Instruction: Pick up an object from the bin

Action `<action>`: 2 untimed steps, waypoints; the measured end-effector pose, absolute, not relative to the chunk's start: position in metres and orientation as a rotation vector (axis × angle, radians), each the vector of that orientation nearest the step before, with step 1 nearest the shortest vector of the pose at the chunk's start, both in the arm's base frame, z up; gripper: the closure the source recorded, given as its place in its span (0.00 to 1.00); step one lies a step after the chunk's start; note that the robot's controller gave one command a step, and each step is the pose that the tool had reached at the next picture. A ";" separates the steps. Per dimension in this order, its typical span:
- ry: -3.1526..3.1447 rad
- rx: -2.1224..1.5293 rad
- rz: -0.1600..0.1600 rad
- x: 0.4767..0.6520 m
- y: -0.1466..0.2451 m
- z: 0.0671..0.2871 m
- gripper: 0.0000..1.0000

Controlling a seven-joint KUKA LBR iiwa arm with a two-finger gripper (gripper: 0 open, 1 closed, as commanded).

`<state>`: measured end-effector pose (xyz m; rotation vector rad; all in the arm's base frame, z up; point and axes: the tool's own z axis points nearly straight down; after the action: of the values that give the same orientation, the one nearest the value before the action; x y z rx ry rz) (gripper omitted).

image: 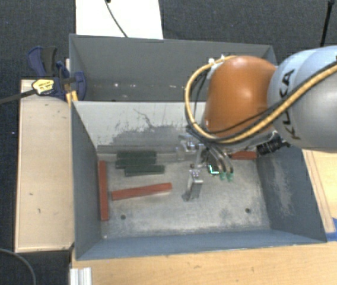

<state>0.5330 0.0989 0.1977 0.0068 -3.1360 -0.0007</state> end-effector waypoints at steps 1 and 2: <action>-3.130 0.214 -0.001 0.557 0.151 0.068 0.00; -3.139 0.201 -0.003 0.560 0.149 0.073 1.00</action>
Offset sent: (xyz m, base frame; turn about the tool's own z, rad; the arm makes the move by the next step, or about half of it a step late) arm 0.0253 0.0503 -0.1263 -0.1317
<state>0.5596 0.1494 0.0729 0.2010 -3.1386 -0.0030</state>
